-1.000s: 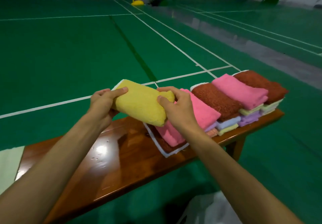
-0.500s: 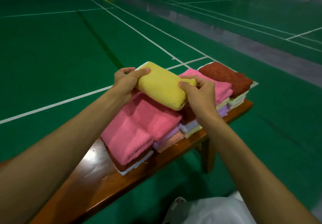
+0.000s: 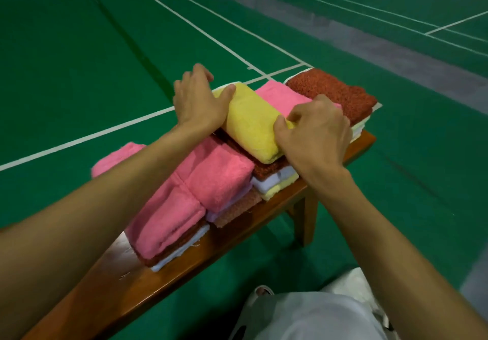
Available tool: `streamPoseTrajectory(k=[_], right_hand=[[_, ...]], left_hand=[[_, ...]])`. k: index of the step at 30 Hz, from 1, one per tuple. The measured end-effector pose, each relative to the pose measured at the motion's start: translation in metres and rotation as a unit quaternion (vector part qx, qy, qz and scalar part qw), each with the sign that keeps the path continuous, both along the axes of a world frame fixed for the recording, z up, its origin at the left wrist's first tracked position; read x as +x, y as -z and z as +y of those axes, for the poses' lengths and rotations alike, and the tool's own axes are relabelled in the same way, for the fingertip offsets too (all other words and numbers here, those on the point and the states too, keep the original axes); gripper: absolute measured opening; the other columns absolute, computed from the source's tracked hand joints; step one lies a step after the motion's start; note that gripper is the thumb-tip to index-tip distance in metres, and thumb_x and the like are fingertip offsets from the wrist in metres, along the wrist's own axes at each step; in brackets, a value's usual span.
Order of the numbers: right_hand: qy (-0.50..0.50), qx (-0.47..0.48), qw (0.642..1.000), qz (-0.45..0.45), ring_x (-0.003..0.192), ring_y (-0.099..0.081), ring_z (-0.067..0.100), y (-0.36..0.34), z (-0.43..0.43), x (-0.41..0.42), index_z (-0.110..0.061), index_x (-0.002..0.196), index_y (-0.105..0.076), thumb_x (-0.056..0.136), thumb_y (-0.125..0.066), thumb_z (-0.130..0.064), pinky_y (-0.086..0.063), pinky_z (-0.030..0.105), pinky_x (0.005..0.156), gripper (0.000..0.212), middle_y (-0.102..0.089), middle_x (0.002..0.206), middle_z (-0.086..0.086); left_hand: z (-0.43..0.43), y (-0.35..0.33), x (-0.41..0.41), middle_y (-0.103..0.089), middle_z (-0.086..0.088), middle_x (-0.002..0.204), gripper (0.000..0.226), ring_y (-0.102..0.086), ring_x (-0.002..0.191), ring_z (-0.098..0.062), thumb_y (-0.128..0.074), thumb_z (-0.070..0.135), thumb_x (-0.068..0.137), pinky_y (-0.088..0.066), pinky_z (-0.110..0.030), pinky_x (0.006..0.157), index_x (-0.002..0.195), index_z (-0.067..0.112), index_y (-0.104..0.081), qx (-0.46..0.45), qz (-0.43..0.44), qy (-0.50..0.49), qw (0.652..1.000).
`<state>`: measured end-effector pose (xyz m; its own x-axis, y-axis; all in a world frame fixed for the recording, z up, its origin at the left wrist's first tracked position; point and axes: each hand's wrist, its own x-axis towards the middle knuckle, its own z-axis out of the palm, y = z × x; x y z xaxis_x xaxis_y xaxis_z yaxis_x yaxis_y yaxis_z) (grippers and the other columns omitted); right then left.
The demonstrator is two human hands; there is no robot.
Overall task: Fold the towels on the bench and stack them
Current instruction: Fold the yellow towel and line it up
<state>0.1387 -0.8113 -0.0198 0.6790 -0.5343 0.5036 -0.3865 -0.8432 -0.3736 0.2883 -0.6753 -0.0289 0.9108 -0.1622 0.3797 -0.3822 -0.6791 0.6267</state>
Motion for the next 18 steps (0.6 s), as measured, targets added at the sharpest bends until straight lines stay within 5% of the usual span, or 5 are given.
streamPoseTrajectory(k=[3,5,7,11,18], right_hand=[[-0.052,-0.11,0.991,0.053,0.106,-0.05,0.028,-0.006,-0.007,0.004,-0.014,0.094,-0.072,0.087,-0.06,-0.042,-0.049,0.044,0.083,0.031,-0.059,0.108,0.006],[-0.143,-0.144,0.972,0.12,0.134,-0.041,0.036,-0.007,-0.022,0.012,-0.016,0.123,-0.065,0.085,-0.05,-0.041,-0.038,0.056,0.108,0.048,-0.053,0.14,0.012],[-0.22,-0.114,0.946,0.209,0.153,-0.021,0.036,-0.008,-0.039,0.023,-0.029,0.152,-0.042,0.086,-0.034,-0.05,-0.018,0.064,0.12,0.07,-0.025,0.168,0.006],[-0.242,-0.106,0.909,0.323,0.157,-0.012,0.029,0.019,-0.064,0.035,-0.043,0.161,-0.005,0.089,-0.007,-0.069,-0.021,0.064,0.12,0.077,-0.003,0.173,-0.001],[-0.232,-0.119,0.912,0.317,0.158,-0.008,0.026,0.026,-0.061,0.026,-0.045,0.161,0.0,0.092,-0.003,-0.07,-0.018,0.063,0.121,0.074,0.001,0.173,-0.002]], left_hand=[[0.0,-0.011,-0.024,-0.062,-0.008,0.126,0.058,-0.051,0.122,-0.032,-0.049,0.062,0.087,-0.041,-0.045,0.104,0.125,0.02,-0.063,0.096,-0.101,0.129,0.982],[-0.005,-0.008,-0.032,-0.061,-0.006,0.136,0.075,-0.048,0.134,-0.035,-0.029,0.074,0.086,-0.035,-0.051,0.112,0.134,0.027,-0.064,0.209,-0.077,0.212,0.951],[-0.008,0.001,-0.029,-0.044,-0.004,0.16,0.087,-0.028,0.152,-0.036,-0.013,0.081,0.084,-0.02,-0.058,0.122,0.149,0.037,-0.05,0.283,-0.02,0.243,0.928],[-0.008,0.026,-0.032,-0.021,-0.001,0.171,0.079,-0.01,0.159,-0.03,-0.013,0.076,0.09,-0.003,-0.057,0.127,0.158,0.041,-0.033,0.296,-0.019,0.231,0.927],[-0.008,0.031,-0.045,-0.015,-0.001,0.172,0.076,-0.006,0.159,-0.03,-0.012,0.075,0.093,0.0,-0.056,0.127,0.16,0.041,-0.028,0.309,-0.027,0.213,0.927]])
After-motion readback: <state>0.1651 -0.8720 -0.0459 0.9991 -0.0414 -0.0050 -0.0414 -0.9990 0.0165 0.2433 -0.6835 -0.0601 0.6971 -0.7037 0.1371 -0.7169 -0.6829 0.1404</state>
